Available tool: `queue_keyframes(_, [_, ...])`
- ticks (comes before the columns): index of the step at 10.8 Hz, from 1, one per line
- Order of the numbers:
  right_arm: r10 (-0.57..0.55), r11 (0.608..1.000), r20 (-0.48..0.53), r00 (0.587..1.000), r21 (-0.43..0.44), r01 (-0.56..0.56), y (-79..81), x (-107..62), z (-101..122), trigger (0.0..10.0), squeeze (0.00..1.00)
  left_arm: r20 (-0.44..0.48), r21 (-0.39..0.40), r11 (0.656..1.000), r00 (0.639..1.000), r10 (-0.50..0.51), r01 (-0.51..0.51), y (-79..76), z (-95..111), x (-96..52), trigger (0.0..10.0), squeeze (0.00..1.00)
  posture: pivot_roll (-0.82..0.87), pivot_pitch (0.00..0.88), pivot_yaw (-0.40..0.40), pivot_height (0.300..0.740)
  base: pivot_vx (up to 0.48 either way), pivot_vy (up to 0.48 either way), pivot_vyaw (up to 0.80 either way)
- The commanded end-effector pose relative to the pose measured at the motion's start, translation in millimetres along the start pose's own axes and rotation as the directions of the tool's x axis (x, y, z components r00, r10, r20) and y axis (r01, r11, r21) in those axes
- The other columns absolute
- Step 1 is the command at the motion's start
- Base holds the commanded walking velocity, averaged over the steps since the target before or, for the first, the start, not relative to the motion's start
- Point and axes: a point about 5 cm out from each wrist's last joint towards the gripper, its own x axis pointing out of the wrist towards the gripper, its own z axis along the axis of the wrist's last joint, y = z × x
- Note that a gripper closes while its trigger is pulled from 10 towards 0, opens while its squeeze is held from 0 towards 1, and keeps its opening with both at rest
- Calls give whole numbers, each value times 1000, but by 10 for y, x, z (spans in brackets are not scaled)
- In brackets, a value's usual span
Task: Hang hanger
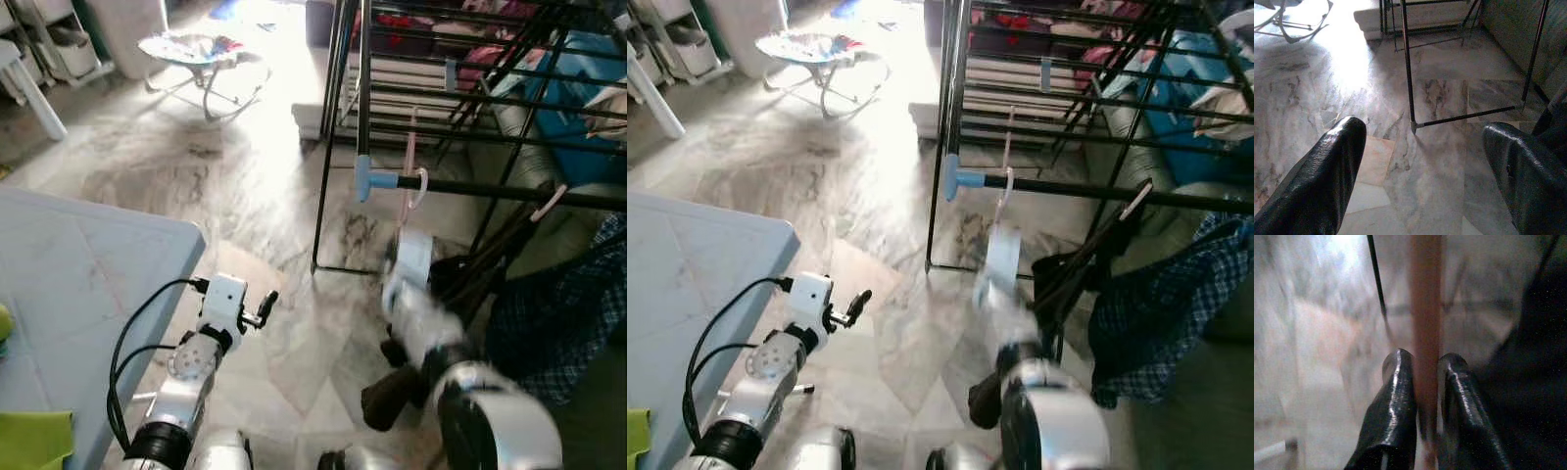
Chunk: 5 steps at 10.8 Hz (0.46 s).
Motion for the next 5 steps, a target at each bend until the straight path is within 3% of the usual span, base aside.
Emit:
queue_keyframes(1, [6, 1000, 30, 1000, 6, -7, -13, 4, 89, 10000, 1000, -10, 18, 1000, 1000, -14, 14, -19, -12, 5, 10000, 0, 52, 76, -48, 740, 0, 0, 0])
queue_keyframes(5, [56, 992, 164, 985, -123, -36, -144, -74, 139, 10000, 1000, 8, 3, 1000, 1000, 7, -7, 36, -16, -48, 10000, 0, 58, 79, -47, 740, 0, 0, 0])
